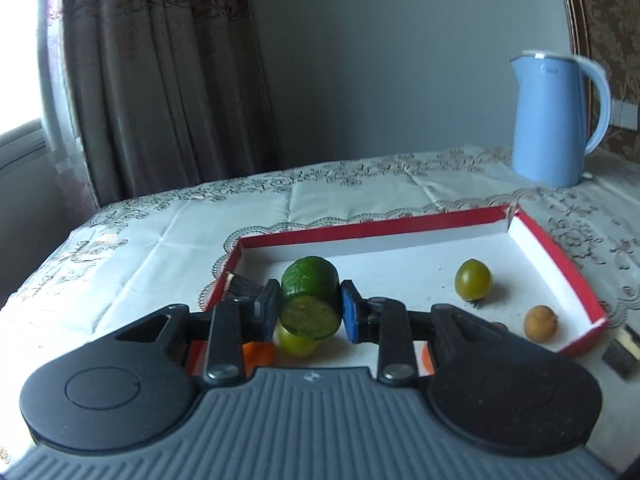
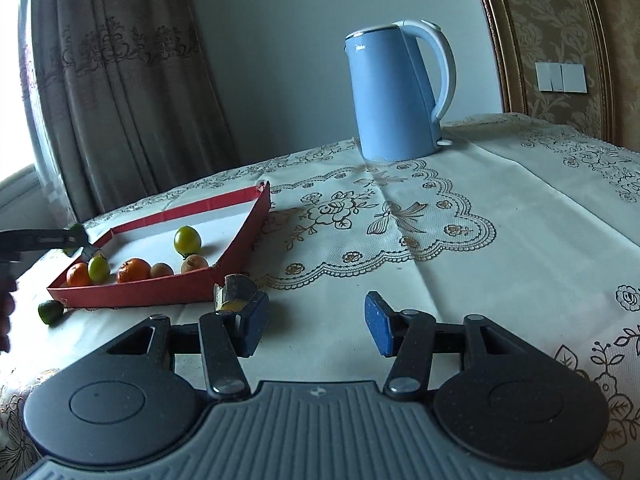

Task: Organize fruits
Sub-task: 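Carry the cucumber piece into the box with the left gripper while the right gripper approaches the wooden cylinder, then grasp the brown wooden cylinder with the right gripper and drop it into the box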

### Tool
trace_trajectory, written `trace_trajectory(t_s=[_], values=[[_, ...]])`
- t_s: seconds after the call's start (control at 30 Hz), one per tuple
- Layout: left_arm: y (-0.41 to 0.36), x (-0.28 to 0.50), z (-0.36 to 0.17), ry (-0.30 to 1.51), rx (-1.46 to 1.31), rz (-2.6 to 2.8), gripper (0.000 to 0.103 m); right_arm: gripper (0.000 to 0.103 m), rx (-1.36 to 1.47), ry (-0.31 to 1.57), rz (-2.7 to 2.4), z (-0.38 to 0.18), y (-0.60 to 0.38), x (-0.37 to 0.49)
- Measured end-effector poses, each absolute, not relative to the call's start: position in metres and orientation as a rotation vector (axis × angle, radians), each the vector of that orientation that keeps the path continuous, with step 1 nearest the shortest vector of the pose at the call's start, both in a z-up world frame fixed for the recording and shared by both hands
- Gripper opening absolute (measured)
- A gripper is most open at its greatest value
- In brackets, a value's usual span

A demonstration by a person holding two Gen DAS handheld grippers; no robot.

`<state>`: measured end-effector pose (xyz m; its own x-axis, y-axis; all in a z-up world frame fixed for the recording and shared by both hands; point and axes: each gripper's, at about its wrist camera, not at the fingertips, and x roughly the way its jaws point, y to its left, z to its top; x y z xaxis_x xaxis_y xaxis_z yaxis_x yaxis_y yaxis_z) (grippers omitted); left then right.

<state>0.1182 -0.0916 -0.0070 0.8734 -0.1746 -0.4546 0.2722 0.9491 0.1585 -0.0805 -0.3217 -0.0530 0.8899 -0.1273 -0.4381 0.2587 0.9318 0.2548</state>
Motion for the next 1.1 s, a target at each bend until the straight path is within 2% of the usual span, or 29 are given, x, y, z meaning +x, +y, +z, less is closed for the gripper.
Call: trace_trajectory(t_s=[0.23, 0.37, 0.5, 0.63, 0.8, 1.1], values=[[-0.108, 0.135, -0.028, 0.506, 0.247, -0.258, 0.030, 0.052, 0.285, 0.456, -0.142, -0.052, -0.314, -0.073], [-0.110, 0.135, -0.033, 0.495, 0.258, -0.250, 0.045, 0.052, 0.241, 0.464, -0.094, -0.048, -0.303, -0.066], [-0.111, 0.133, -0.034, 0.491, 0.266, -0.251, 0.046, 0.052, 0.193, 0.482, -0.057, -0.042, -0.292, -0.056], [-0.108, 0.124, -0.030, 0.468, 0.274, -0.245, 0.053, 0.052, 0.114, 0.506, -0.039, -0.037, -0.280, -0.043], [-0.091, 0.094, -0.016, 0.404, 0.285, -0.241, 0.074, 0.052, 0.050, 0.559, -0.045, -0.040, -0.271, -0.025], [-0.022, 0.041, -0.008, 0.395, 0.207, -0.196, 0.081, 0.052, 0.020, 0.606, -0.064, -0.052, -0.266, -0.006]])
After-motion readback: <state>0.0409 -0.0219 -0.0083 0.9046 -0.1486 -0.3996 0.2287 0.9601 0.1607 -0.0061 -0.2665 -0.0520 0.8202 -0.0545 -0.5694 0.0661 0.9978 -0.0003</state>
